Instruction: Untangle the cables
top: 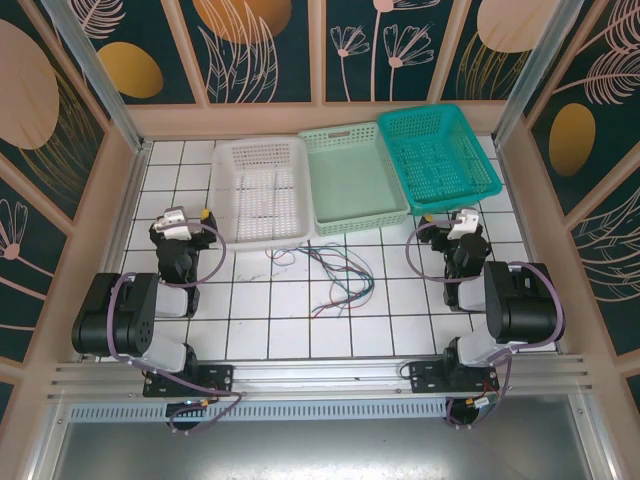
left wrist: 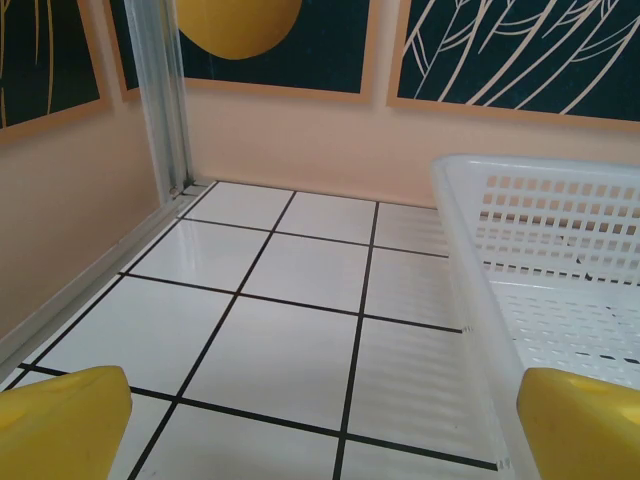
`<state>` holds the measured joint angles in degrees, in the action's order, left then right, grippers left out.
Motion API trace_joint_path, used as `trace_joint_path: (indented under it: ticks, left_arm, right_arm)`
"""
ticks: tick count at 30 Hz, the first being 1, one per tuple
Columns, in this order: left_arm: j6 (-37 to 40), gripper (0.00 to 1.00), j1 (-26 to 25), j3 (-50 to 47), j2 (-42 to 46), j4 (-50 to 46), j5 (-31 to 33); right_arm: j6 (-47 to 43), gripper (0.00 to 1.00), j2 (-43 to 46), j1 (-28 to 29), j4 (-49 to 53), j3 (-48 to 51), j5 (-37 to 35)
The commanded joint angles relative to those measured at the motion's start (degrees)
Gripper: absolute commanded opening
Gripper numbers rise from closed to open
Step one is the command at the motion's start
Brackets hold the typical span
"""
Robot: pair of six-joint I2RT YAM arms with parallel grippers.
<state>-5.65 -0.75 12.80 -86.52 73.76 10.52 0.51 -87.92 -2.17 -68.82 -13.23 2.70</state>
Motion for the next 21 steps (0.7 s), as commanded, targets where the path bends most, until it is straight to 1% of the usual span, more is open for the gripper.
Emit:
trace_joint_path:
  ticks: [1,4,21]
  left_arm:
    - [0.5,0.99,0.2,0.2,-0.6,0.1,-0.2]
    - [1.4,0.99,0.2,0.7,-0.6,-0.7,-3.0]
    - [1.4,0.99,0.2,0.7,-0.7,-0.8,-3.0]
  right_arm:
    - [0.2,0.99,-0.2,-0.4,-1.2,-0.9,0.8]
    - [0.2,0.99,-0.2,-0.4,-1.2,-0.9,0.8]
    - [0.3,0.99,-0.2,-0.5,-1.1,-1.0,0.9]
